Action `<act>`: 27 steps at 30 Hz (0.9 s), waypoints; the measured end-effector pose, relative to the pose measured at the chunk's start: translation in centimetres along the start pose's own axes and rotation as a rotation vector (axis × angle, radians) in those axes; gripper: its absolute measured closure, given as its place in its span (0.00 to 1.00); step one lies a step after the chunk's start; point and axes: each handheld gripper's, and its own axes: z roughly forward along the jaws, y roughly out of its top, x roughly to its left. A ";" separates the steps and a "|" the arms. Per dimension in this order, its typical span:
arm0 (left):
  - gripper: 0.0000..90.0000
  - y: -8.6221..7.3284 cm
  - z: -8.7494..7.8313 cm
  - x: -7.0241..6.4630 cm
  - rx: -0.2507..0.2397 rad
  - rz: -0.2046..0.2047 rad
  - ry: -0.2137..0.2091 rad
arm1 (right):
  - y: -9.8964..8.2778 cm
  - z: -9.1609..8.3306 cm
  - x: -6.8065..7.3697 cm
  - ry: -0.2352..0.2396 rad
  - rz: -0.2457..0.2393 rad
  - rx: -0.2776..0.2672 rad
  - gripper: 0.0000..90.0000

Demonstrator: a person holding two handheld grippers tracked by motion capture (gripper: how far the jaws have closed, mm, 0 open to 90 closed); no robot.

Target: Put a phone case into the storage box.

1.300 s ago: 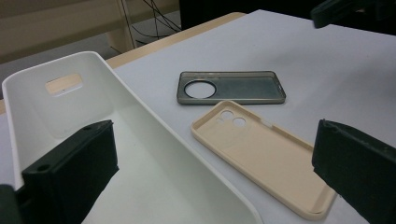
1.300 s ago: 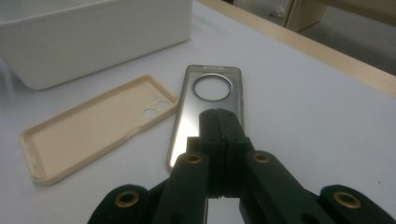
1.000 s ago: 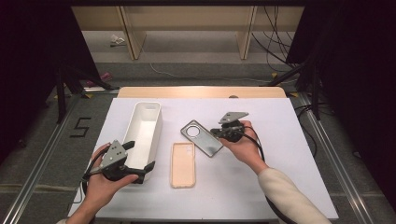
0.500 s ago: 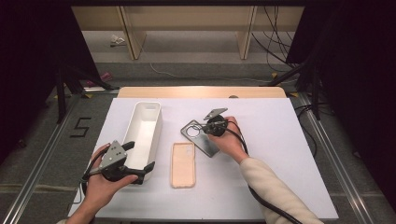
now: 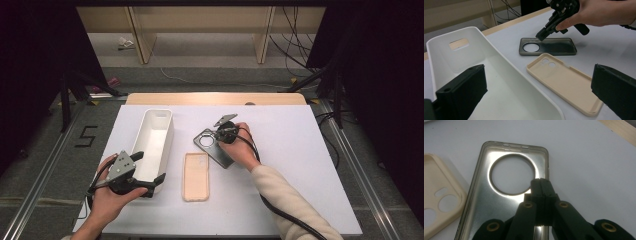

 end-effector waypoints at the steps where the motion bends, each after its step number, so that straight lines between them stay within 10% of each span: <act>1: 0.00 0.0 0.0 0.0 0.000 0.000 0.000 | 0.0 0.0 0.0 0.000 0.000 0.000 1.00; 10: 0.00 0.0 0.1 -0.1 0.003 0.005 -0.006 | -0.1 0.3 0.0 0.003 0.005 0.004 1.00; 27: 0.00 0.0 0.1 -0.2 -0.002 0.006 -0.014 | -0.6 0.4 -0.8 -0.011 0.166 -0.009 1.00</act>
